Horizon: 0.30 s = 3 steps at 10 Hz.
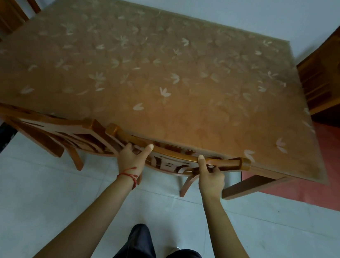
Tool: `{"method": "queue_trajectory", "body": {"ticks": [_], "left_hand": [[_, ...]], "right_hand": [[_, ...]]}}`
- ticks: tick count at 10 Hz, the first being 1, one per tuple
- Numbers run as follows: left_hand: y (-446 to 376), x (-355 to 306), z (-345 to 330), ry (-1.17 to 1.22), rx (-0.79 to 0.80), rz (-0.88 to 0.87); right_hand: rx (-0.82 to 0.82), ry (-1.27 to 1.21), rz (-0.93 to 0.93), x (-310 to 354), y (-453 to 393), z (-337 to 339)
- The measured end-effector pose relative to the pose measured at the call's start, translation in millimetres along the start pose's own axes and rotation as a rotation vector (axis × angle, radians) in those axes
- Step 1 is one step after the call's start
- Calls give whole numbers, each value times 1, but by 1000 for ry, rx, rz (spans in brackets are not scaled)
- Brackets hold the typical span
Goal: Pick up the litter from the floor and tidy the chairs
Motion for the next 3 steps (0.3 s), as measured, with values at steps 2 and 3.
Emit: {"method": "queue_trajectory", "body": {"ticks": [2,3], "left_hand": [[5,13,19,-273,62,31],[18,11,28,-274,178,-59]], "right_hand": [[75,154,77,-5,2,5],[39,274,144,-8,16,10]]}}
Point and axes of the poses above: each hand's wrist, its own y-axis away from the middle knuckle, its own z-axis out of the back of the hand, x = y × z, the point moved 4 cm from there along -y, towards the middle knuckle, and after that the axes turned 12 degrees about y, right-handed, at the moved point
